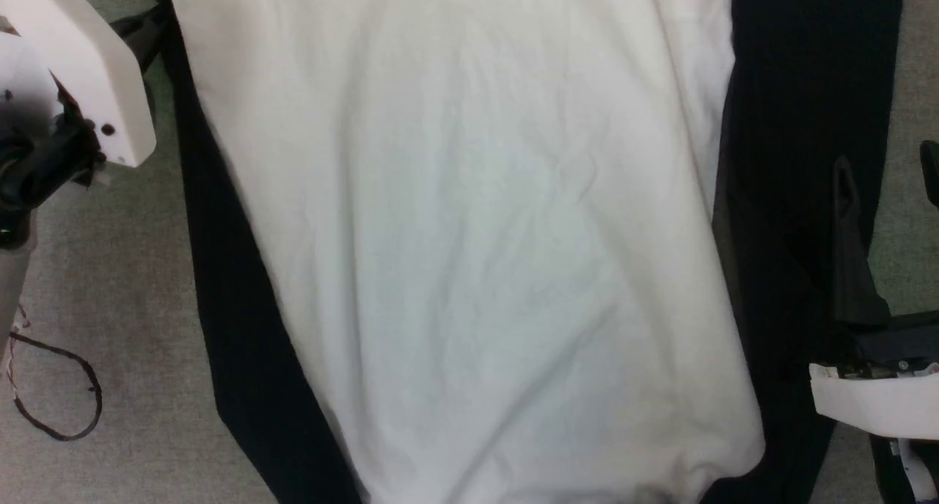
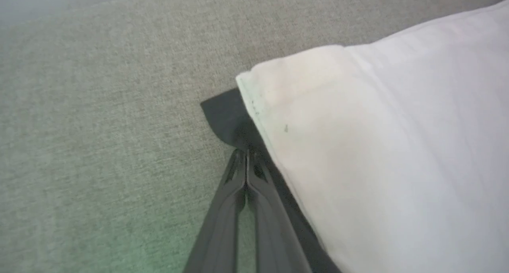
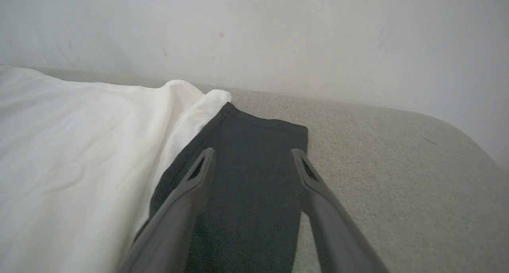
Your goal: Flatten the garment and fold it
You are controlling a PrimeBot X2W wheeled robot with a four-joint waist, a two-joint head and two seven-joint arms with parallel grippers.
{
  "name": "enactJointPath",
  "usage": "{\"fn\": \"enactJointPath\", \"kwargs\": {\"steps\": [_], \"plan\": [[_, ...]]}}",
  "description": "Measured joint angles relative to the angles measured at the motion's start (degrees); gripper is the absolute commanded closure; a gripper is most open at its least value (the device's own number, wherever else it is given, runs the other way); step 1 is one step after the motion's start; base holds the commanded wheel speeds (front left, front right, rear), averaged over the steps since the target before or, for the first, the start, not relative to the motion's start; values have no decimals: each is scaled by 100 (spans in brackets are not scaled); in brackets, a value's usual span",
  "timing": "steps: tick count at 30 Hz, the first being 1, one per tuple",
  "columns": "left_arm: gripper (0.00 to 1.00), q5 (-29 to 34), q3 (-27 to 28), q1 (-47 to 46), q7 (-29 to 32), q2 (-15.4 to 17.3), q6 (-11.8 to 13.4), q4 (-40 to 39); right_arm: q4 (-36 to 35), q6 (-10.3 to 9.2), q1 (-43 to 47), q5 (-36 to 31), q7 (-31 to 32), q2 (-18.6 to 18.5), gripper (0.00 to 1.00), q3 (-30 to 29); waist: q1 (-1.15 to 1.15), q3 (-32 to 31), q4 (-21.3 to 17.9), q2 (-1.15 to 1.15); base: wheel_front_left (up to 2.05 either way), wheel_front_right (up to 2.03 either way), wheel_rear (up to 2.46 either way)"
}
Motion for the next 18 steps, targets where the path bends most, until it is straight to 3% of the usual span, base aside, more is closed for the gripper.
{"fn": "enactJointPath", "kwargs": {"steps": [12,18], "plan": [[100,-151,301,44,-759,-234,2,210,207,0,2,102,-58,-1,0,-77,1,-291,-27,0,0,0,0],[100,-376,686,609,-1187,-190,136,-78,427,0,69,216,-136,0,0,-87,1,-742,20,0,0,0,0]]}}
